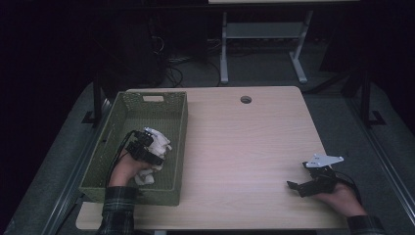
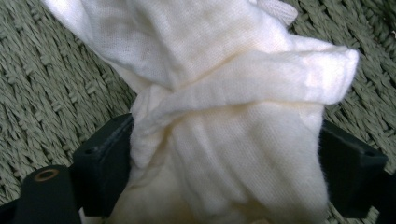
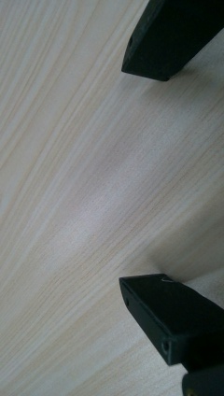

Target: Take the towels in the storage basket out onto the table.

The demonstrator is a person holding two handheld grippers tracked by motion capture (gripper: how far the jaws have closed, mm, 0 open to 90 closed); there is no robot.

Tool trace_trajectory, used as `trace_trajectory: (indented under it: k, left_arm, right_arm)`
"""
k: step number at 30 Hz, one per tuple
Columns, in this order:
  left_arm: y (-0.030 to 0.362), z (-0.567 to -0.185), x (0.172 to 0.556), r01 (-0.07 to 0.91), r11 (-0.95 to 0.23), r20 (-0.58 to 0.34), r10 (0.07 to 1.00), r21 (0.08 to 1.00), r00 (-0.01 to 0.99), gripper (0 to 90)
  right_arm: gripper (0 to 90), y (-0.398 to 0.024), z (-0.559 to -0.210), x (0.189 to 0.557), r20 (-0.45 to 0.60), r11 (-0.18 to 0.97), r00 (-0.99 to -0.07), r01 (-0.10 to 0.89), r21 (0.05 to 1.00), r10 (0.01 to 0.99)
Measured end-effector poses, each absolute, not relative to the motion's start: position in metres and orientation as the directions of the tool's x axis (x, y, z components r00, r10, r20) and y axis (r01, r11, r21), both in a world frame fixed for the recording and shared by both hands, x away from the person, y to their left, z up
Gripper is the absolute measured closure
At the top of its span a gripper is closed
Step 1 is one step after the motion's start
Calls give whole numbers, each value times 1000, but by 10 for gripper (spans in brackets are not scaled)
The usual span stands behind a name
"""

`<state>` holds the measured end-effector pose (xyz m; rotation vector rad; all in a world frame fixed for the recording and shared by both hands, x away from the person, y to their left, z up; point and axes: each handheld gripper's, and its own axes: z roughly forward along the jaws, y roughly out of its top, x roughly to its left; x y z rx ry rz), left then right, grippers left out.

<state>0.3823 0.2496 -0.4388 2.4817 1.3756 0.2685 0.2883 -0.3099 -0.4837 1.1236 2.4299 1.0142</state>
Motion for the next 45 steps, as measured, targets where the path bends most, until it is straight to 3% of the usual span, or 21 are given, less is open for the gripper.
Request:
trace_trajectory:
  k: [2, 3, 4, 8, 11, 19, 31, 45]
  left_arm:
    - [250, -438, 382, 797, -500, 20, 851, 337, 525, 187]
    - [250, -437, 382, 800, -499, 18, 852, 334, 524, 263]
    - [250, -435, 381, 804, -492, 13, 855, 333, 518, 263]
    - [252, -429, 380, 816, -472, -18, 862, 333, 506, 592]
    - [252, -426, 379, 820, -452, -51, 865, 351, 499, 668]
    - [259, -410, 376, 794, -405, -81, 868, 454, 489, 721]
    - [270, -382, 367, 722, -303, -155, 856, 622, 493, 724]
    - [274, -356, 357, 638, -233, -204, 820, 734, 534, 724]
  right_arm:
    - [1, -310, -484, 288, 38, 453, -659, 556, 696, 751]
    - [1, -310, -483, 288, 38, 453, -660, 557, 696, 751]
    - [1, -310, -483, 288, 38, 453, -660, 557, 696, 751]
    - [1, -310, -484, 288, 39, 452, -659, 556, 698, 751]
    - [1, -310, -484, 288, 38, 453, -660, 556, 696, 751]
    - [1, -310, -484, 288, 39, 452, -660, 555, 699, 751]
    - [1, -310, -484, 288, 39, 452, -660, 555, 698, 751]
    - [1, -310, -484, 288, 39, 452, -660, 555, 699, 751]
